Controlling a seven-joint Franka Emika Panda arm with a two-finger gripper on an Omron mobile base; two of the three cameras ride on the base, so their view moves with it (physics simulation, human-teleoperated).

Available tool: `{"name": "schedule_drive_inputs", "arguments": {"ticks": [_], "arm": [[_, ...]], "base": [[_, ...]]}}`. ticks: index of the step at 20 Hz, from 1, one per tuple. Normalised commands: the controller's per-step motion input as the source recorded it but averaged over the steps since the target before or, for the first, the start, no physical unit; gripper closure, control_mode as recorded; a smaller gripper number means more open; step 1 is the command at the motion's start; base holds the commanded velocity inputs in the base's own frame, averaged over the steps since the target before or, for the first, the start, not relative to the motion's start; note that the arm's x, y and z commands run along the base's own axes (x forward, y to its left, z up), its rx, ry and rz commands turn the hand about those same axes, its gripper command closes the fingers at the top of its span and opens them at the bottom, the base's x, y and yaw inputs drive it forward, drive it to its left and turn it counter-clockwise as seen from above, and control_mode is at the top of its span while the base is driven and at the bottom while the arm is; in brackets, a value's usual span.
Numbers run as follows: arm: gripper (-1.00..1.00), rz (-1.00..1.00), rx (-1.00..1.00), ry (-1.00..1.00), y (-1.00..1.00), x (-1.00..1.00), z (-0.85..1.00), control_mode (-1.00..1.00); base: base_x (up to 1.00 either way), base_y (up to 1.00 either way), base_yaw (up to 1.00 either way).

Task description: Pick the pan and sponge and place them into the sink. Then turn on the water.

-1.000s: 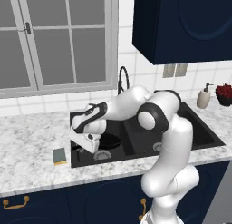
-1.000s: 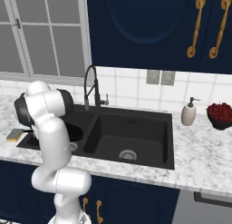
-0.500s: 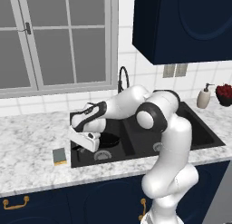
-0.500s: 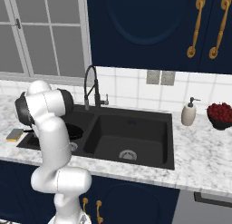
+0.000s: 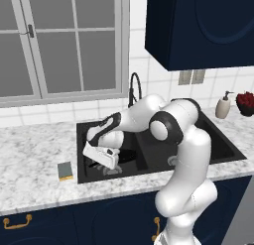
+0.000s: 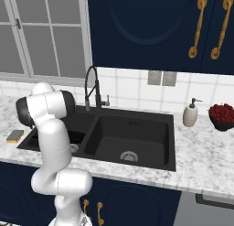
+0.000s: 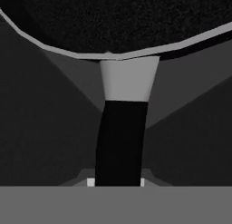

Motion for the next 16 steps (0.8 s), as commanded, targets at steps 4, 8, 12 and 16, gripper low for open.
{"name": "schedule_drive_inputs", "arguments": {"ticks": [4,8,12,16], "arm": [[1.0,0.0,0.0,0.0,0.0,0.14,-0.57,-1.0],[-1.0,0.0,0.0,0.0,0.0,0.05,-0.27,-1.0],[-1.0,0.0,-0.02,-0.14,0.15,0.0,0.05,-1.0],[-1.0,0.0,0.0,-0.2,0.27,-0.01,0.56,-1.0]], "base": [[0.0,0.0,0.0],[0.0,0.0,0.0],[0.0,0.0,0.0],[0.0,0.0,0.0]]}}
